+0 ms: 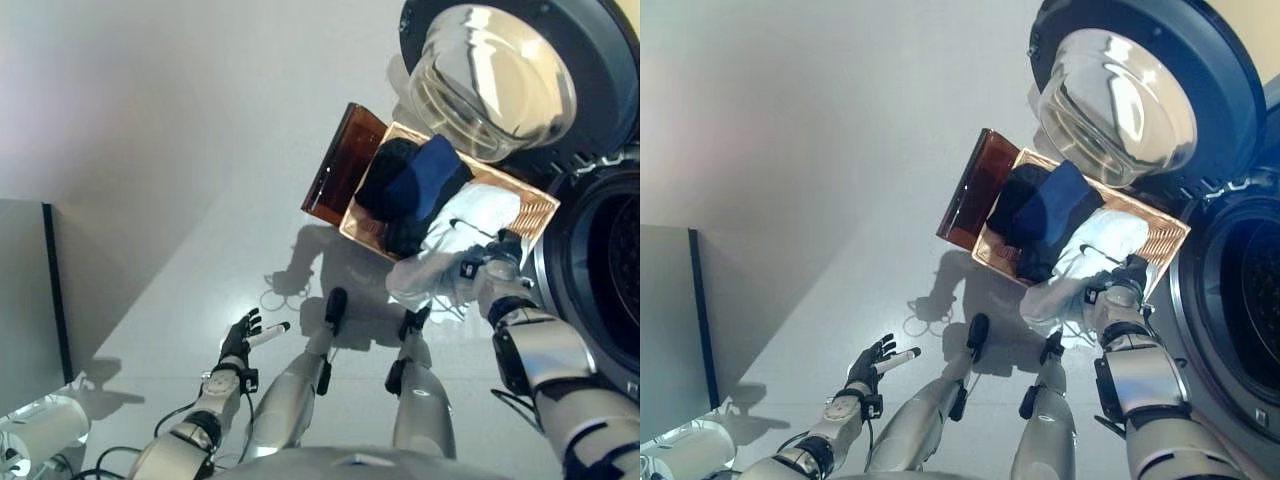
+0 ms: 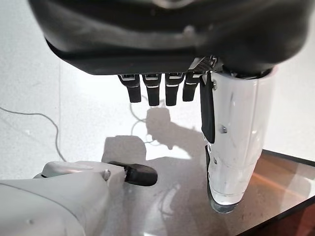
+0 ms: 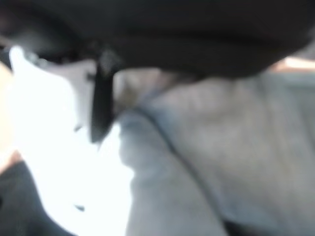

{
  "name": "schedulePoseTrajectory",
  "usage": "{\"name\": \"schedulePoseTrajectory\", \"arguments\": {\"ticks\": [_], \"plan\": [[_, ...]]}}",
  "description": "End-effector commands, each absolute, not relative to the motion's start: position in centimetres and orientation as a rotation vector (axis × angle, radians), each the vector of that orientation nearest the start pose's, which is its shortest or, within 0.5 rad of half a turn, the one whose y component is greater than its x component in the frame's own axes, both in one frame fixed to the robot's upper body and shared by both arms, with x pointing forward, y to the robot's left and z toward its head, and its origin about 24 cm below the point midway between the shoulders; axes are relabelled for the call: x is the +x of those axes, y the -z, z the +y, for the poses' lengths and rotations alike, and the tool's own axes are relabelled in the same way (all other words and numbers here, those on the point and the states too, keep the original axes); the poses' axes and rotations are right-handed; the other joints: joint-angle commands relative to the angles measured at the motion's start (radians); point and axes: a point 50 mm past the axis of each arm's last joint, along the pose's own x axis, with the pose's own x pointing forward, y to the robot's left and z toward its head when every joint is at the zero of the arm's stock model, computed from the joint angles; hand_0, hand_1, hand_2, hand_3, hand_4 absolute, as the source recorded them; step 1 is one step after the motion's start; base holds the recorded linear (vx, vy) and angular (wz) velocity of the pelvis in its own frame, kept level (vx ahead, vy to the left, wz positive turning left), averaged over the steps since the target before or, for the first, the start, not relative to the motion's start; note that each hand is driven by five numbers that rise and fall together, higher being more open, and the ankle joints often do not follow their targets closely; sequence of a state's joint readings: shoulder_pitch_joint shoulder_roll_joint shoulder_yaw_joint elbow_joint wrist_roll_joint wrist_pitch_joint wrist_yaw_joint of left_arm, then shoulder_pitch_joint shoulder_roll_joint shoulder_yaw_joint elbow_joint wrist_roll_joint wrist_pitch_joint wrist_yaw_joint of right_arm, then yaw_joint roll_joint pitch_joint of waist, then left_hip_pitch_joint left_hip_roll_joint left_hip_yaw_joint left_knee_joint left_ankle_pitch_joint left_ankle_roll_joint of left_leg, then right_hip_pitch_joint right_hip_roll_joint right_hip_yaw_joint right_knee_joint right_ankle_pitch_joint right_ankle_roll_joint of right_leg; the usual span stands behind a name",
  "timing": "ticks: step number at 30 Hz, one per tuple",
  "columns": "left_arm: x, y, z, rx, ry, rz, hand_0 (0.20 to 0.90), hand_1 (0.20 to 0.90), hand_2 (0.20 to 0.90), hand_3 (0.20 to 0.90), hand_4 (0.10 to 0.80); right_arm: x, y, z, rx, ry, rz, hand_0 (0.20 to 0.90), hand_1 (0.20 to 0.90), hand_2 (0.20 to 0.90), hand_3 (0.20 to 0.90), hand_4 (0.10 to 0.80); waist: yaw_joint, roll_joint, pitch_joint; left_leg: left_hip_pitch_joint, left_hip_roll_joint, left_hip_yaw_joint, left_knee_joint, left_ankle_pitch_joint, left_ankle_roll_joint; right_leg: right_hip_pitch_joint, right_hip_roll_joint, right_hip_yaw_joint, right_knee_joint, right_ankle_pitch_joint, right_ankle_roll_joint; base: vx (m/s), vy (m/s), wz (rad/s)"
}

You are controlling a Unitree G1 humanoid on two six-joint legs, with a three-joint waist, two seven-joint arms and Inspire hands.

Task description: Pick up the clothes and place them into the washing machine

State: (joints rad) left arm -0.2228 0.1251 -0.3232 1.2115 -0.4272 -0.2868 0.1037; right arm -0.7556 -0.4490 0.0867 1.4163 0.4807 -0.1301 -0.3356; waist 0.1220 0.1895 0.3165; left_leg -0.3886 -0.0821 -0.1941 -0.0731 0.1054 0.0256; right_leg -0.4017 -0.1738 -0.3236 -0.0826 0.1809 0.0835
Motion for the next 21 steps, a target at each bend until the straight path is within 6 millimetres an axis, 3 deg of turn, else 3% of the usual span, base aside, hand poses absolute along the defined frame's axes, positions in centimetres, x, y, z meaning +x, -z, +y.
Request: {"name": "schedulePoseTrajectory", "arguments": {"ticks": [1,6,11,13,18,19,21], "plan": [[17.5,13.7,18.9,0.051,-0.163,0.811,0.9,0.9,0.9,0.9,0.8,32.3,-1.0,-29.4,-0.04,0.631,0.402,0.2,0.2,0.2,0.2,0.3,-0.017,-0.045,-0.055,0.016,-0.027,0.015,-0.014,0.012,-0.072,0.061,-0.048,0.038,-0.005,0.033,0.06,0.067,-0.023,-0.04],[16.5,14.0,19.3,0.038,-0.188,0.834,0.9,0.9,0.9,0.9,0.8,30.1,1.2,-30.1,0.046,0.684,0.414,0.2,0.2,0.2,0.2,0.3,-0.049,-0.078,-0.076,0.083,-0.019,0.042,-0.014,-0.014,-0.065,0.115,-0.038,0.056,-0.005,0.019,0.06,0.062,-0.012,-0.17],[16.2,14.1,19.4,0.014,-0.206,0.834,0.9,0.9,0.9,0.9,0.8,28.0,3.5,-29.5,0.095,0.69,0.451,0.2,0.2,0.2,0.2,0.3,-0.079,-0.101,-0.094,0.132,-0.013,0.072,-0.014,-0.031,-0.058,0.142,-0.026,0.086,-0.005,0.012,0.057,0.059,-0.007,-0.33],[16.1,14.1,19.4,-0.007,-0.223,0.825,0.9,0.9,0.9,0.9,0.8,26.2,5.4,-28.9,0.18,0.717,0.48,0.2,0.2,0.2,0.2,0.3,-0.101,-0.106,-0.104,0.167,-0.006,0.086,-0.014,-0.045,-0.055,0.166,-0.018,0.101,-0.005,0.0,0.053,0.056,-0.035,-0.31],[16.1,14.0,19.4,-0.038,-0.243,0.8,0.9,0.9,0.9,0.9,0.8,25.0,6.9,-26.9,0.338,0.721,0.455,0.2,0.2,0.2,0.2,0.3,-0.124,-0.107,-0.101,0.196,0.001,0.127,-0.014,-0.055,-0.053,0.171,-0.004,0.139,-0.005,-0.003,0.049,0.002,-0.003,-0.35],[16.1,13.9,19.2,-0.053,-0.25,0.789,0.9,0.9,0.9,0.9,0.8,24.5,7.4,-26.3,0.498,0.774,0.414,0.2,0.2,0.2,0.2,0.3,-0.131,-0.1,-0.098,0.201,0.004,0.144,-0.014,-0.06,-0.053,0.165,0.001,0.158,-0.005,-0.003,0.047,-0.011,0.001,-0.37],[16.1,14.0,18.9,-0.069,-0.252,0.784,0.9,0.9,0.9,0.9,0.8,24.1,7.6,-26.2,0.615,0.833,0.379,0.2,0.2,0.2,0.2,0.3,-0.14,-0.092,-0.096,0.206,0.006,0.157,-0.014,-0.064,-0.054,0.159,0.004,0.169,-0.005,-0.003,0.045,-0.003,-0.004,-0.35]]}}
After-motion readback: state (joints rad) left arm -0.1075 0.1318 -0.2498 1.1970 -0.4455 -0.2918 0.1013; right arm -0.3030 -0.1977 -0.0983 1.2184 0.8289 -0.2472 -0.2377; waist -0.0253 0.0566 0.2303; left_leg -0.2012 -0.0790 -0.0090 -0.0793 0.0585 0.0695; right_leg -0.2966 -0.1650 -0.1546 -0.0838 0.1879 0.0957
